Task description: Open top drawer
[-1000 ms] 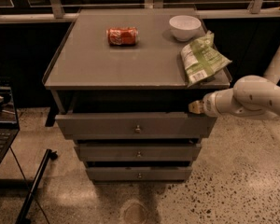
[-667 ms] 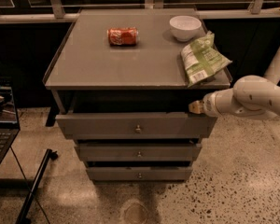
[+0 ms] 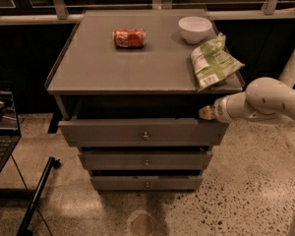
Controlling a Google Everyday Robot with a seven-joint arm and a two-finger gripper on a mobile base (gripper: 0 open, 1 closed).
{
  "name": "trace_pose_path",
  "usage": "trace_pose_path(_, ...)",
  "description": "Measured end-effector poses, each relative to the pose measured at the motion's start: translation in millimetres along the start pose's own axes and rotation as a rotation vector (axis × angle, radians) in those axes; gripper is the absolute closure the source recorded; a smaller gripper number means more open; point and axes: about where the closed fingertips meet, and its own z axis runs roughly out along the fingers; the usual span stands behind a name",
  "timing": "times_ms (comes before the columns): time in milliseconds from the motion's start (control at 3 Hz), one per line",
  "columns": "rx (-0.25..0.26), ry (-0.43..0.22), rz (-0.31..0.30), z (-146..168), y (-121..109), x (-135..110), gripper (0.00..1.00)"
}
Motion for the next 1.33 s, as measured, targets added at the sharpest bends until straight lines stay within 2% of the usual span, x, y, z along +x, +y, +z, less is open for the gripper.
trace_pose_path(667, -0.016, 0.012, 0.005, -4.5, -0.1, 3.9, 1.00)
trace_pose_path(1333, -0.064, 0.046, 0.081, -21.7, -6.5, 26.9, 1.00)
